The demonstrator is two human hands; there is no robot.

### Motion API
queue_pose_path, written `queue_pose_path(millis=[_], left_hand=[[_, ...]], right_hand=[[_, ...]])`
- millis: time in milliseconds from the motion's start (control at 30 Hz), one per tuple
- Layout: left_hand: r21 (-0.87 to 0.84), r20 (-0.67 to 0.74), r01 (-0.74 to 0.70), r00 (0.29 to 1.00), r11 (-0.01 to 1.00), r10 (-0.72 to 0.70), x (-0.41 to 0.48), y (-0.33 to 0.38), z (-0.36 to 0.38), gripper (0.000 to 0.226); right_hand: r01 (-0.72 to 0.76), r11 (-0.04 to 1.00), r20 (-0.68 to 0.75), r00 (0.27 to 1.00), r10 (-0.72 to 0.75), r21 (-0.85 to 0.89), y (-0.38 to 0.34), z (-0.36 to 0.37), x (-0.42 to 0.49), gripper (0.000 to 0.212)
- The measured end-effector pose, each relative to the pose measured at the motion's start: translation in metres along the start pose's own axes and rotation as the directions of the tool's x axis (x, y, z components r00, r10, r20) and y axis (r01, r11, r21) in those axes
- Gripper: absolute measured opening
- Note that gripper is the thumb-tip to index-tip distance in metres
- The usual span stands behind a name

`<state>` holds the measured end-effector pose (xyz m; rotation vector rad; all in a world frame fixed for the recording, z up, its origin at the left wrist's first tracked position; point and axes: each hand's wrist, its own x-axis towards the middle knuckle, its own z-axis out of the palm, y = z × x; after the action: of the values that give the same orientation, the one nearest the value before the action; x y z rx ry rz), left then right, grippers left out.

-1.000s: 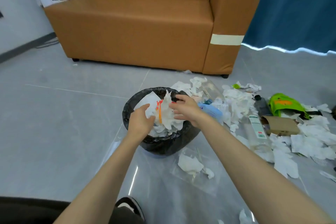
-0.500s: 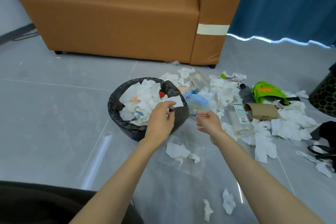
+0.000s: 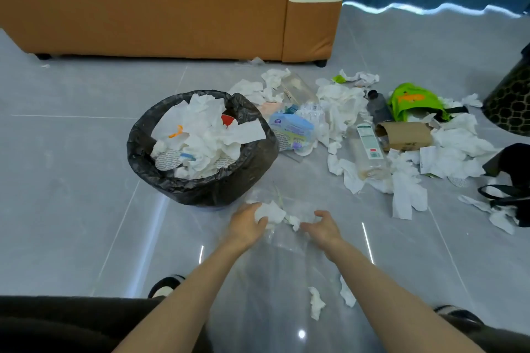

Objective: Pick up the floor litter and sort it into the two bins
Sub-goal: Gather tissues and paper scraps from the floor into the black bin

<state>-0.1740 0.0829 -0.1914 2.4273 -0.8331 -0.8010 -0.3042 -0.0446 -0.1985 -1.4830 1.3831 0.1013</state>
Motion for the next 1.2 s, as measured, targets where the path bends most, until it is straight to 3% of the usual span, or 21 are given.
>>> queue_pose_path(millis=[167,633,900,1200], left_hand=[[0.001,0.014,0.181,0.983,0.983,-0.181,0.025,-0.013,0.017,0.066],[-0.29,-0.02,0.19,0.979,0.938,-0.204,0.017,0.003,0.027,0.066],[-0.493,-0.075,0.027,0.994,0.87,-0.073,-0.004,0.05,0.001,0.062],[-0.544,-0.281,-0.237,0.955,0.805,0.091,-0.034,0.11,-0.07,0.049]], right_hand=[[0.015,0.995,-0.042,0.999,-0.011,0.096,0.004,0.016,0.017,0.071],[0.145,0.987,-0.119,0.983,-0.136,0.071,0.005,-0.003,0.003,0.069],[0.3,0.951,-0.178,0.942,-0.284,0.07,-0.022,-0.056,-0.023,0.066],[0.572,0.82,-0.26,0.793,-0.55,0.011,-0.099,-0.116,-0.075,0.063]])
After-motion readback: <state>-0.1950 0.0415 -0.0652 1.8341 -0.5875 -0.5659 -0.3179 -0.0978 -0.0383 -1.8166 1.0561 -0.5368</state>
